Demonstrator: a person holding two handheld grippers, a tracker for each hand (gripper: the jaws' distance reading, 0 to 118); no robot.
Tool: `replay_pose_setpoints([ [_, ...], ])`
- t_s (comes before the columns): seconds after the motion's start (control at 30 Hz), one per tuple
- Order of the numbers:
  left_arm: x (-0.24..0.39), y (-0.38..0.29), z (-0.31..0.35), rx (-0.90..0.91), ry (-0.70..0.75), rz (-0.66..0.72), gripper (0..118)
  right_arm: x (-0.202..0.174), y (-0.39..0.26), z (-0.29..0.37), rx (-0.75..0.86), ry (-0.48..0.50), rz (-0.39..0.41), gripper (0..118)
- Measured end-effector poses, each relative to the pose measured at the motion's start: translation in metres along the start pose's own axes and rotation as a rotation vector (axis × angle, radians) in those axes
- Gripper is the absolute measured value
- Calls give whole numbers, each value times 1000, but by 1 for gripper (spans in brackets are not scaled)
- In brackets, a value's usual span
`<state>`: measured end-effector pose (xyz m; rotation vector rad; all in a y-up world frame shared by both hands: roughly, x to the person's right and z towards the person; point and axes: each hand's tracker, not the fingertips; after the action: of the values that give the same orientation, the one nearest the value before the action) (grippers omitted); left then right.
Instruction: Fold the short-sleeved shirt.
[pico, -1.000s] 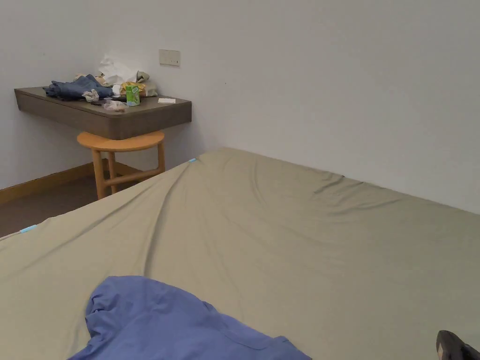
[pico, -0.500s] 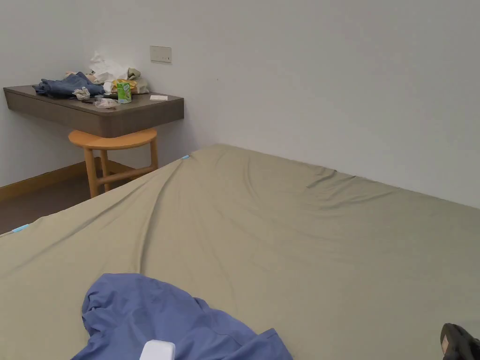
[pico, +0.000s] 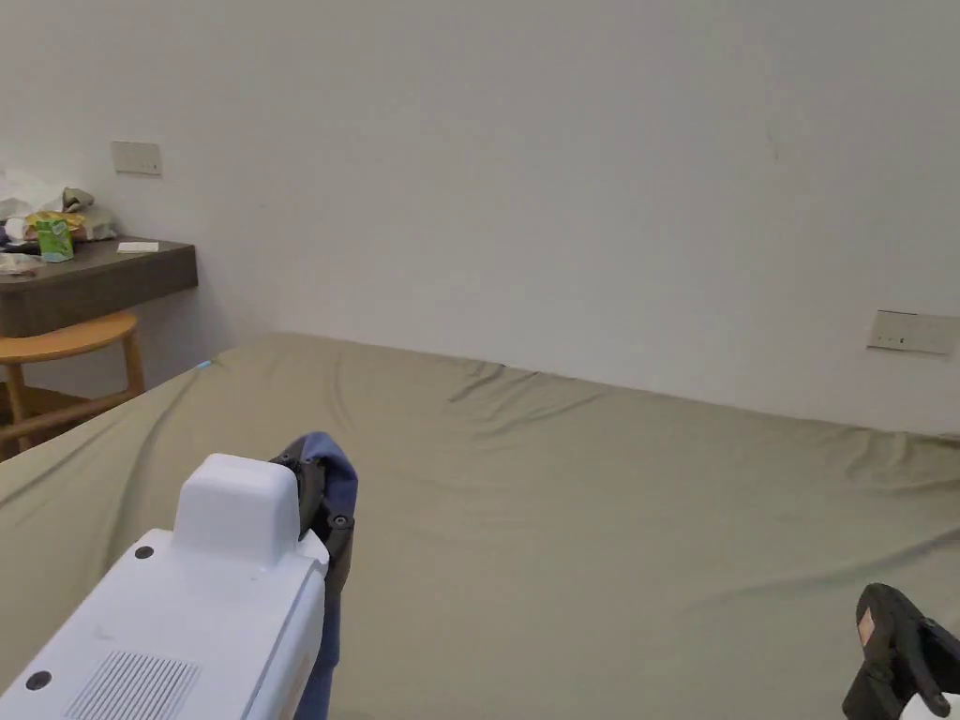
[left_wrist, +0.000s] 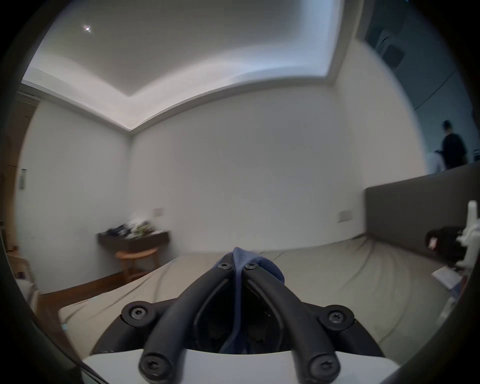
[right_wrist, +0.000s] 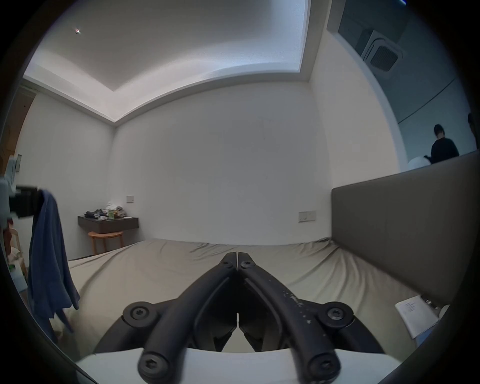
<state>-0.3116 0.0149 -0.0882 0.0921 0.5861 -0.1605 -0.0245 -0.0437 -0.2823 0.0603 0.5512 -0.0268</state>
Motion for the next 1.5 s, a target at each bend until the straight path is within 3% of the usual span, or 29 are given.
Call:
replay_pose_setpoints([
  [0.17, 90, 18, -6, 54, -305, 58, 1, 50, 5, 33, 18, -119, 24, 1],
  [0.3, 173, -2, -17, -19, -530, 54, 1, 94, 4, 62, 11, -217, 40, 1],
  [0.43, 260, -64, -32, -262, -725, 2, 1, 128, -6, 85, -24, -285, 34, 1],
  [0.6, 351, -175, -41, -671, -803, -151, 4, 146, -24, 101, -78, -327, 23, 1],
  [0.63, 362, -195, -40, -725, -800, -153, 21, 148, -27, 103, -89, -329, 21, 1],
  [0.7, 372, -215, -37, -863, -806, -183, 80, 151, -32, 106, -107, -330, 22, 1],
  [0.73, 369, -220, -37, -913, -814, -136, 104, 153, -36, 106, -117, -328, 27, 1],
  [0.77, 362, -219, -38, -919, -841, -66, 106, 154, -38, 107, -124, -326, 33, 1],
  [0.8, 349, -209, -37, -894, -854, 3, 101, 154, -40, 106, -129, -322, 38, 1],
  [0.87, 327, -187, -45, -818, -790, 5, 97, 154, -41, 103, -140, -311, 41, 1],
  [0.97, 269, -131, -52, -597, -645, 18, 96, 148, -40, 98, -135, -292, 29, 1],
  [1.07, 196, -85, -48, -401, -480, 119, 84, 136, -38, 94, -115, -264, 35, 1],
  [1.1, 170, -74, -40, -333, -426, 162, 76, 132, -37, 93, -110, -252, 41, 1],
  [1.2, 110, -55, -6, -186, -267, 197, 5, 122, -40, 88, -102, -210, 46, 1],
  [1.27, 81, -55, 15, -131, -114, 162, 0, 116, -41, 86, -104, -195, 40, 1],
  [1.37, 51, -62, 39, -153, -68, 105, 0, 109, -45, 84, -117, -176, 24, 1],
  [1.5, 38, -79, 51, -293, -126, 114, 0, 104, -47, 83, -130, -164, 24, 1],
])
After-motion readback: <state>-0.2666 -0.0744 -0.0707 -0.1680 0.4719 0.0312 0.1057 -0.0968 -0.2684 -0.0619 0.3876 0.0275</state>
